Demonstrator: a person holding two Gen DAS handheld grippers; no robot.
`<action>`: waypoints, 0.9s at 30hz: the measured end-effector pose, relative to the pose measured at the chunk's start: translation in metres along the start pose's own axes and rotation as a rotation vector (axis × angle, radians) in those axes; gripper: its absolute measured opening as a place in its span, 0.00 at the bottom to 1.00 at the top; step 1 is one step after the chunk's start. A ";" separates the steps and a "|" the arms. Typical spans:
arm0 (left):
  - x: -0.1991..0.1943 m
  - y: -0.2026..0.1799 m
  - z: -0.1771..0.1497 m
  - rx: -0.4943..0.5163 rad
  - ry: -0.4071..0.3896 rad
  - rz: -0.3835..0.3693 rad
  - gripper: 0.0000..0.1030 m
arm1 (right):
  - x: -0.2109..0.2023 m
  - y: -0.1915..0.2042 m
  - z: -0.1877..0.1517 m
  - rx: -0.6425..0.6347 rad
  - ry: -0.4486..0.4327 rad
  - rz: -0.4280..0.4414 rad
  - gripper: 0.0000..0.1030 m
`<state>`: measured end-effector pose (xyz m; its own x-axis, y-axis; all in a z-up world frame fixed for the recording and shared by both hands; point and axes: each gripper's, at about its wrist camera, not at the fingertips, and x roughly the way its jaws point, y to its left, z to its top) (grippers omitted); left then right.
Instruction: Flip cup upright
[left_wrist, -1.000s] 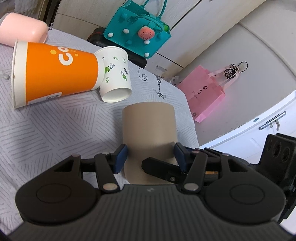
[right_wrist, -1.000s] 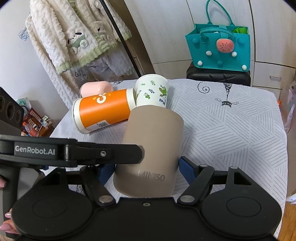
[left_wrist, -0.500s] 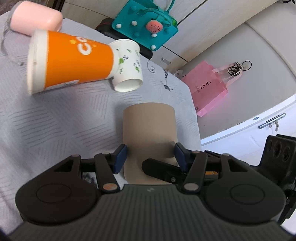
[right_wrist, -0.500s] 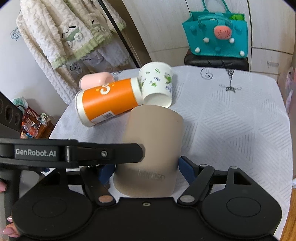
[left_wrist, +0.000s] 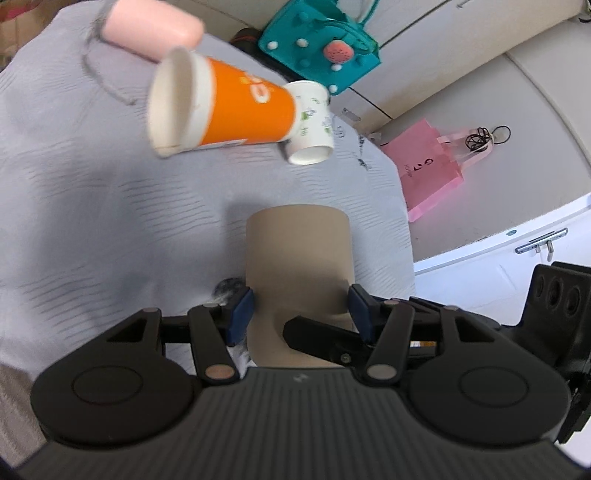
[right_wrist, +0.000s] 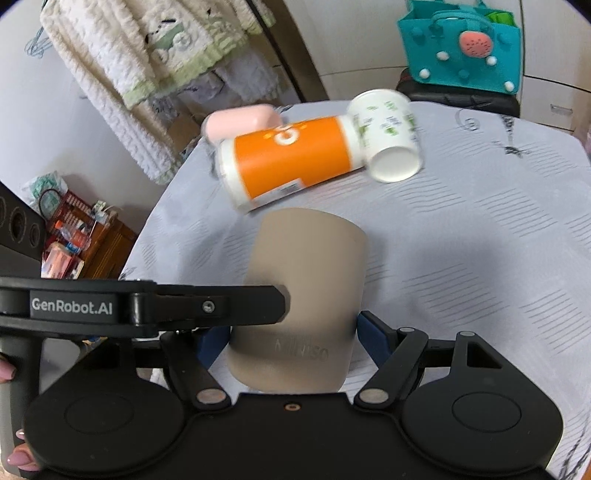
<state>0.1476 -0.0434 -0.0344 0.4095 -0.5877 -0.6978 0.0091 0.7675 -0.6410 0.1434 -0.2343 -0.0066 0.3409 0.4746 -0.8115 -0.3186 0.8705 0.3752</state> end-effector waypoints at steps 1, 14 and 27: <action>-0.002 0.004 0.000 -0.008 0.006 -0.001 0.53 | 0.003 0.004 -0.001 0.003 0.010 -0.003 0.78; -0.007 0.035 0.005 -0.014 -0.006 -0.002 0.53 | 0.027 0.028 0.002 -0.005 0.030 -0.034 0.78; -0.016 0.036 0.000 0.074 -0.054 0.008 0.63 | 0.022 0.032 -0.002 -0.084 0.038 -0.081 0.90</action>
<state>0.1416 -0.0060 -0.0458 0.4584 -0.5681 -0.6834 0.0718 0.7902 -0.6087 0.1389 -0.1966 -0.0135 0.3352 0.3961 -0.8548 -0.3651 0.8910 0.2697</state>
